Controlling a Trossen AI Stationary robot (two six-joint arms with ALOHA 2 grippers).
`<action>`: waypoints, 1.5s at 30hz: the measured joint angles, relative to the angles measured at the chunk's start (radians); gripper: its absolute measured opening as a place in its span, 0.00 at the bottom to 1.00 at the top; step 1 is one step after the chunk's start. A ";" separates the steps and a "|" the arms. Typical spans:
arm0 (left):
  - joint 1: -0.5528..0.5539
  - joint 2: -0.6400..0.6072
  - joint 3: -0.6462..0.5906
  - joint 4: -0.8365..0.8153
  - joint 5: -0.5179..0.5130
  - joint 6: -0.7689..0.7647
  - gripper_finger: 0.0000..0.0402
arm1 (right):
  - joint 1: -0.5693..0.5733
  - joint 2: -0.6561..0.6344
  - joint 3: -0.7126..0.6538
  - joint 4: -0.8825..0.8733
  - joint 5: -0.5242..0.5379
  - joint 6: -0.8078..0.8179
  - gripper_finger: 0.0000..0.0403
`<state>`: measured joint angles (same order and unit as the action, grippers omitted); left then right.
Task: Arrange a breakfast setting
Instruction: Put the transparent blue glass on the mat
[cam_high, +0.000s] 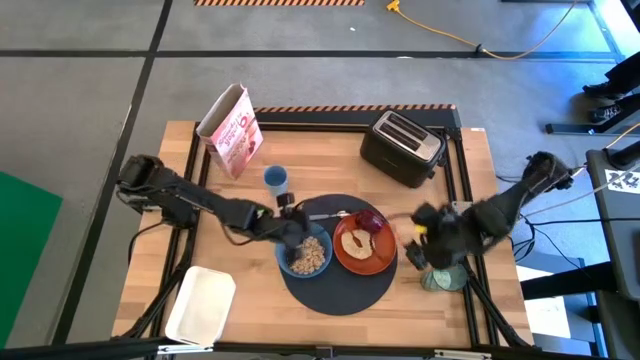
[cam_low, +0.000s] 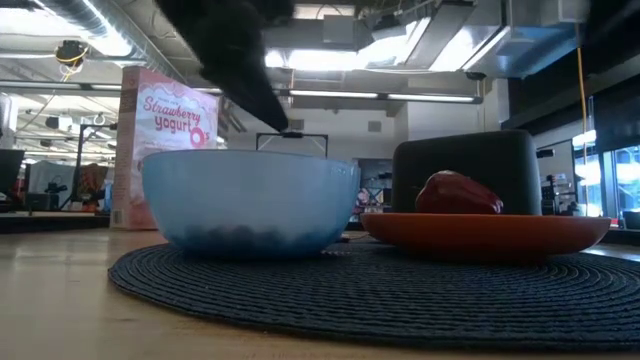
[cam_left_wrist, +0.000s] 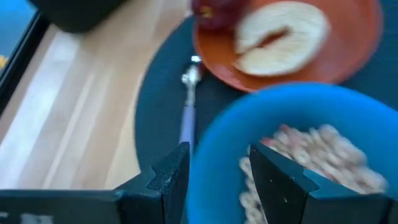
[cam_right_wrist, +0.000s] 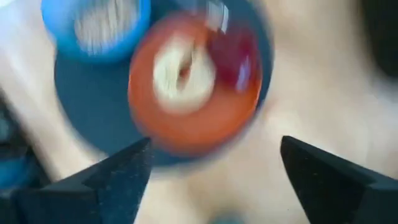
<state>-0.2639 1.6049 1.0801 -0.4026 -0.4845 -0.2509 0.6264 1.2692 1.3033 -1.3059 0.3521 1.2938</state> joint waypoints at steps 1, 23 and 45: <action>-0.018 -0.013 -0.013 0.000 0.000 0.011 0.41 | 0.029 0.023 0.019 -0.030 -0.044 0.058 0.81; 0.118 -0.046 -0.051 0.283 0.241 0.372 0.41 | 0.163 0.170 0.126 -0.149 -0.181 0.478 0.59; 0.168 -0.040 -0.100 0.344 0.330 0.414 0.40 | 0.212 0.263 0.127 -0.078 -0.271 0.690 0.59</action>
<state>-0.0964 1.5650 0.9806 -0.0582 -0.1543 0.1631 0.8379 1.5323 1.4300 -1.3843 0.0813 1.9840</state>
